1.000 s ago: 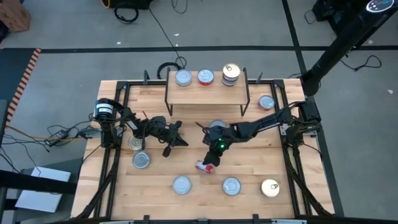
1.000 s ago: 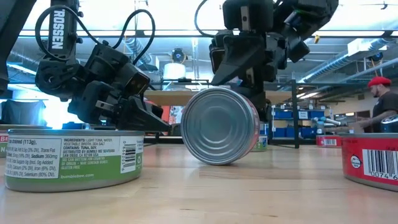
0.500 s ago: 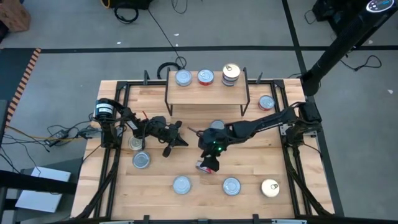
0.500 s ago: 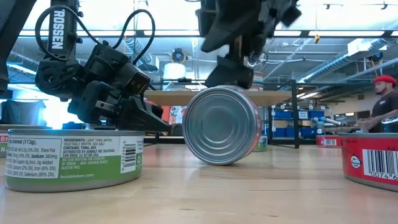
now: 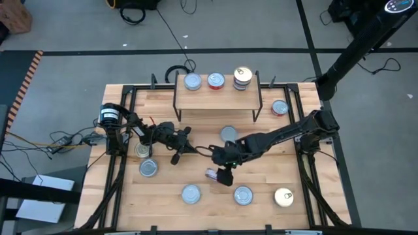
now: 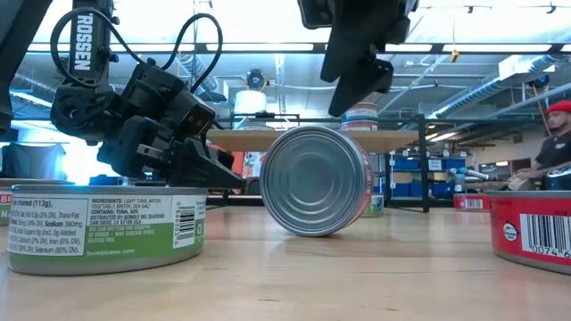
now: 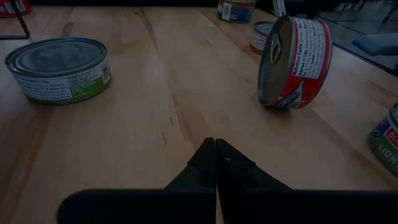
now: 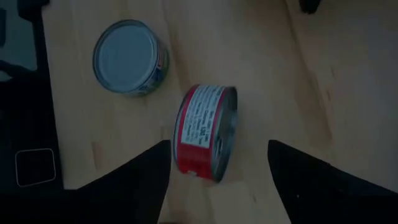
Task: Stack canned seafood by type on shelf
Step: Stack the blue and pink tuna can on top of the blue and pink tuna can on the shelf
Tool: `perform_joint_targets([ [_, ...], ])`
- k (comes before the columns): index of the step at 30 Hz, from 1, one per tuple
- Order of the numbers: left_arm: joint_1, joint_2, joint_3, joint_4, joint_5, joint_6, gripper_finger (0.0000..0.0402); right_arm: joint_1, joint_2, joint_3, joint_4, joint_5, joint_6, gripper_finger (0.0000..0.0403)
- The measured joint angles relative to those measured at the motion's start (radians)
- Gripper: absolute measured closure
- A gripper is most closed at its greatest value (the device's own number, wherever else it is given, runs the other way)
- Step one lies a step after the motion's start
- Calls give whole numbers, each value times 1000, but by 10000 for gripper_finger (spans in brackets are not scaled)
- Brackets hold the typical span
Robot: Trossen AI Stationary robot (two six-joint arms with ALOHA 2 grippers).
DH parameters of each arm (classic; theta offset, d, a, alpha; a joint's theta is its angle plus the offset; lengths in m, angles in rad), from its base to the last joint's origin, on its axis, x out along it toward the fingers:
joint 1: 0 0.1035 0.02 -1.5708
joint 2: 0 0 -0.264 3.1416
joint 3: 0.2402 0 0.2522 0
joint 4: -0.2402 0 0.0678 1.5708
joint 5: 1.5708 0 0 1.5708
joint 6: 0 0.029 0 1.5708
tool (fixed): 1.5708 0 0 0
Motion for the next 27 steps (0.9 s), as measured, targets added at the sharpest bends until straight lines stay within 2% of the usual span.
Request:
perform_joint_targets([
  [9, 0, 0, 1, 3, -2, 19, 401, 54, 18, 1, 3, 71, 46, 92],
  [15, 0, 0, 2, 3, -7, 28, 401, 67, 94, 30, 14, 85, 77, 72],
  [22, 0, 0, 2, 2, -7, 28, 401, 76, 174, 103, -44, 110, 48, 73],
  [27, 0, 0, 2, 1, -7, 27, 401, 67, 183, 112, -113, 131, 41, 89],
])
